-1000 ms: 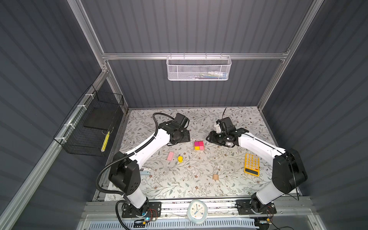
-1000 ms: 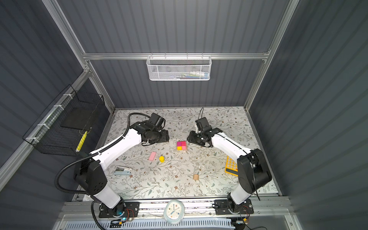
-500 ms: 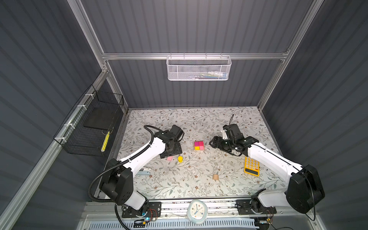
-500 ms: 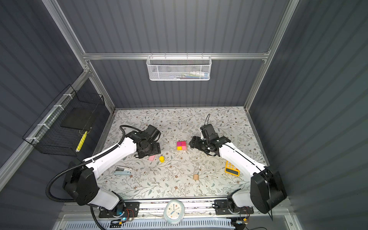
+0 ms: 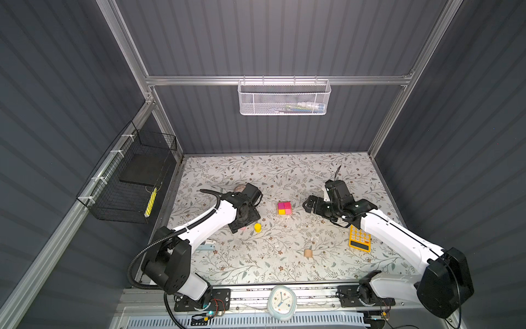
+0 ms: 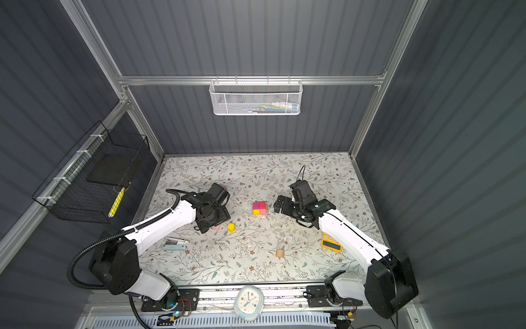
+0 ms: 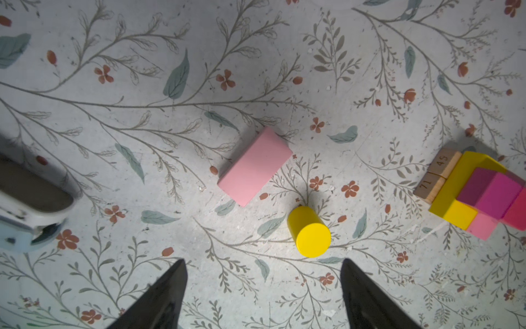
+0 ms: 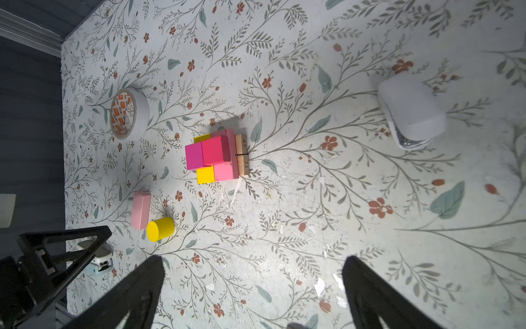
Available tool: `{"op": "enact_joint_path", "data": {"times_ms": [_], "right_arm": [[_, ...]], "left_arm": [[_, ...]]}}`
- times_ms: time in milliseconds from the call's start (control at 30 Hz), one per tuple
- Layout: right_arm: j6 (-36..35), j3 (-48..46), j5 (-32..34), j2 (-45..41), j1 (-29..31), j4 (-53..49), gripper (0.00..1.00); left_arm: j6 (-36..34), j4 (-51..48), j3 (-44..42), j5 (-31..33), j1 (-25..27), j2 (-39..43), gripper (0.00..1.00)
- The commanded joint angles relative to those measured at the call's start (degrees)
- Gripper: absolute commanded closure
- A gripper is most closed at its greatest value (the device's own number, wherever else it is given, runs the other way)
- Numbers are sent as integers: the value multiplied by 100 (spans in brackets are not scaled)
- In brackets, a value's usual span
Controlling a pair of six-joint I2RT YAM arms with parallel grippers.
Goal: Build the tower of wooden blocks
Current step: 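Draw the left gripper back from the stack while the right gripper retreats, then move the left gripper down over the pink rectangular block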
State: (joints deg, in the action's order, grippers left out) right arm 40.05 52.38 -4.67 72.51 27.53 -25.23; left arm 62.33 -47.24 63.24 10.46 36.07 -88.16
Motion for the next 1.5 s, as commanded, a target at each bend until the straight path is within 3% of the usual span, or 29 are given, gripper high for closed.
{"op": "enact_joint_path", "data": {"times_ms": [0, 400, 700, 1467], "right_arm": [[-7, -83, 315, -103, 9, -182, 1], [225, -394, 1149, -657, -59, -254, 1], [301, -553, 1179, -800, -181, -244, 1], [389, -624, 1297, -1077, -338, -245, 1]], "left_arm": [[471, 5, -23, -57, 40, -186, 15], [1522, -50, -14, 163, 25, -496, 14], [1623, 163, 39, -162, -205, -1003, 15], [1758, 321, 293, -246, -593, -1411, 16]]}}
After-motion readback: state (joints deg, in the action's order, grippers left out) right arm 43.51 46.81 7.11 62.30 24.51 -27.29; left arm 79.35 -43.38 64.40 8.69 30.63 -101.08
